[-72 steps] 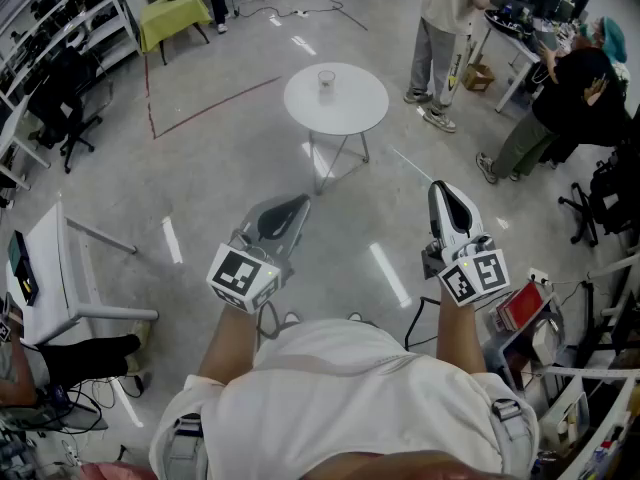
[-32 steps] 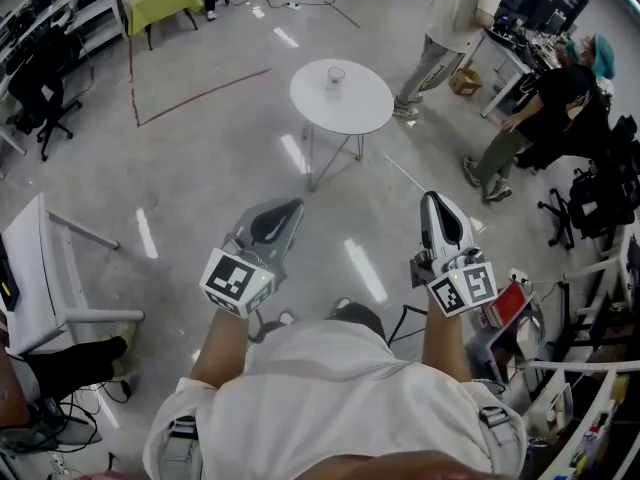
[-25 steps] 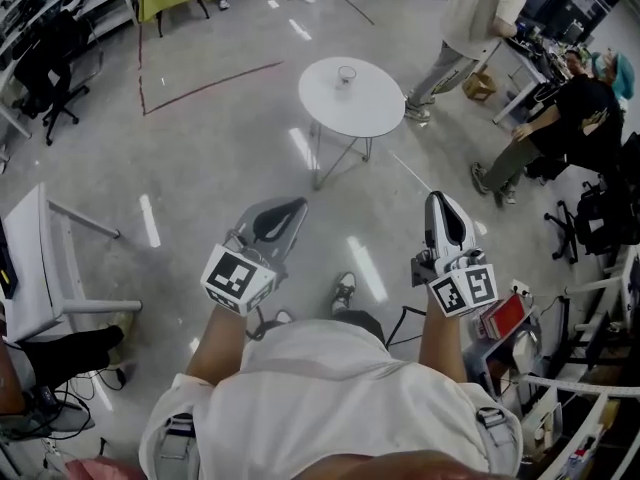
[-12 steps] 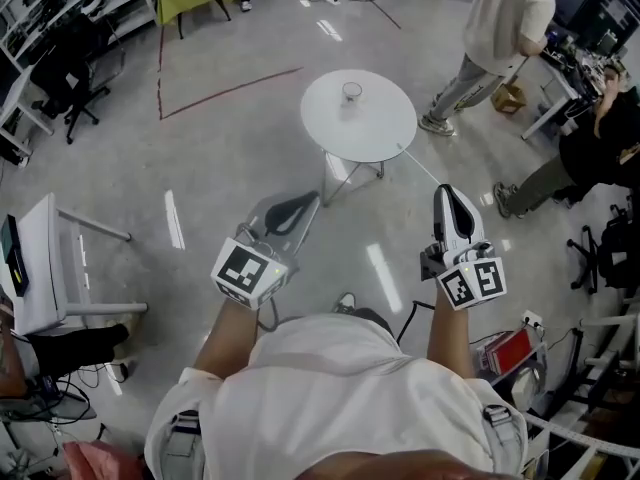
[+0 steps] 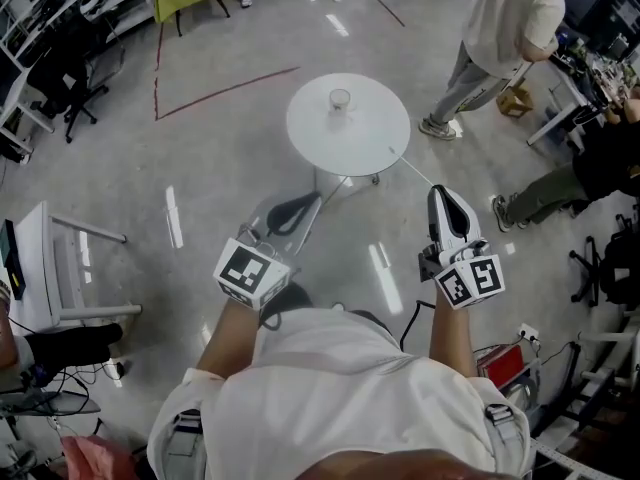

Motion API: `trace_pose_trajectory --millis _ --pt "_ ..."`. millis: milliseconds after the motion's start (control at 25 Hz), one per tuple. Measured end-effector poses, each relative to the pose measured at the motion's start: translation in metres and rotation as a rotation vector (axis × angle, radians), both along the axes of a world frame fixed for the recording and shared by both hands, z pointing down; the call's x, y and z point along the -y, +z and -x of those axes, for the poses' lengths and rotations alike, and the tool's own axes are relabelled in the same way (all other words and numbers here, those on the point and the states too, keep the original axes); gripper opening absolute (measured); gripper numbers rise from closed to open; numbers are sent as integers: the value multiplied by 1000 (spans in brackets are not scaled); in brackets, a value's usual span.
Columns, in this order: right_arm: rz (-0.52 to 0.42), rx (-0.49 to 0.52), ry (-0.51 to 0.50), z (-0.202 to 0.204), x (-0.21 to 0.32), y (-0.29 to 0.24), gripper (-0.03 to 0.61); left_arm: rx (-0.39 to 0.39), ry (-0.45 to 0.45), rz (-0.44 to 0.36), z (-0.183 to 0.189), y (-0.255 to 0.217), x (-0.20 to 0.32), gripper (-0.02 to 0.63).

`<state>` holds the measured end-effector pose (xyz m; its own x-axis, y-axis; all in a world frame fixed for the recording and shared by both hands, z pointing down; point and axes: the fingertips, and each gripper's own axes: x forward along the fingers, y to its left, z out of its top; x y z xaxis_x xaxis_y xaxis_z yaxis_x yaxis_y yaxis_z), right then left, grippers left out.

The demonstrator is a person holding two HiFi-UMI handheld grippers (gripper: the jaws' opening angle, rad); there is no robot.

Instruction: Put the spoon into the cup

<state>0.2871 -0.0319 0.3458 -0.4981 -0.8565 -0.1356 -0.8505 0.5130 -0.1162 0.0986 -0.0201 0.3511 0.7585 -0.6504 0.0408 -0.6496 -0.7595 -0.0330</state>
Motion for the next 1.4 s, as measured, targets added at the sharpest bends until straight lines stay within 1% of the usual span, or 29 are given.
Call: trace_pose_trajectory --millis 160,320,440,720,840,960,1080,1240,1400 --pt "18 -4 -4 -2 46 8 12 -9 -8 13 -1 7 46 3" --pt "30 -22 8 1 103 10 12 -18 -4 29 4 13 107 3" --pt "36 -39 18 23 159 7 12 -29 10 36 23 12 164 3" --pt "56 -70 38 75 286 1 12 -25 34 52 74 8 293 3" --pt "74 -102 51 100 329 7 12 -30 37 69 101 15 338 3" --pt "91 -143 63 117 366 16 12 -30 47 87 116 26 374 3" --pt "128 -183 63 121 396 32 12 -31 54 96 117 35 402 3" --pt "181 -259 56 114 432 56 12 -38 49 118 106 47 429 3" --pt "228 -366 23 97 473 87 12 -33 1 135 87 55 457 3"
